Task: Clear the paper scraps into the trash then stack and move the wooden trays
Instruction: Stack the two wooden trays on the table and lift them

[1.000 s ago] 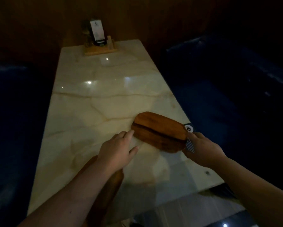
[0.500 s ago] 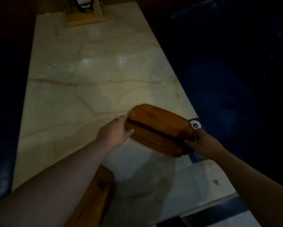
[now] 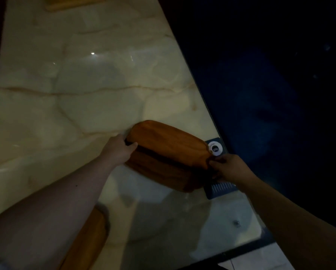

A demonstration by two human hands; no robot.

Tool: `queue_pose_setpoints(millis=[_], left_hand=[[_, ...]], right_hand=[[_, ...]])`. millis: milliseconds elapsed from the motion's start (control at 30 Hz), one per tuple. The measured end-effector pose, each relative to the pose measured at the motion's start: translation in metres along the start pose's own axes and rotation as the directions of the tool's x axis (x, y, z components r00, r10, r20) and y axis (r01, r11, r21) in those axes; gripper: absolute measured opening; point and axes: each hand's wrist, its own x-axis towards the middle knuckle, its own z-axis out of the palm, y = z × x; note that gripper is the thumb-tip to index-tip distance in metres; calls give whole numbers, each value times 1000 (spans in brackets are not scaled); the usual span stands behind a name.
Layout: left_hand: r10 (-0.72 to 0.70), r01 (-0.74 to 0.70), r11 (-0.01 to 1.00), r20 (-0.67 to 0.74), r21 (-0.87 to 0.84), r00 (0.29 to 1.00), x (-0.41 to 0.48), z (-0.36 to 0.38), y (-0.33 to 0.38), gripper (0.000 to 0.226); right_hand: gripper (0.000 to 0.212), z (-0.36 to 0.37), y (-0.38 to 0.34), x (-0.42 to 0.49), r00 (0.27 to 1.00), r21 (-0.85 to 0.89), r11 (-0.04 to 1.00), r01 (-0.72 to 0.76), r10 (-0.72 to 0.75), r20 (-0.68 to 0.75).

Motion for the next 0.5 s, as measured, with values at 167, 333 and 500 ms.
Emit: queue_pose_setpoints(millis=[167, 333, 500], left_hand=[[-102, 95, 983, -38, -160, 994, -13, 5, -3, 30], [-148, 90, 921, -125, -378, 981, -46, 9, -18, 13], [-273, 126, 752, -131, -648, 953, -91, 2, -28, 16]], right_hand=[[15, -2, -2, 7, 999, 42, 999, -11, 9, 48], [20, -9, 1, 7, 998, 102, 994, 50, -53, 29], [24, -11, -10, -3, 991, 256, 958, 127, -135, 13]])
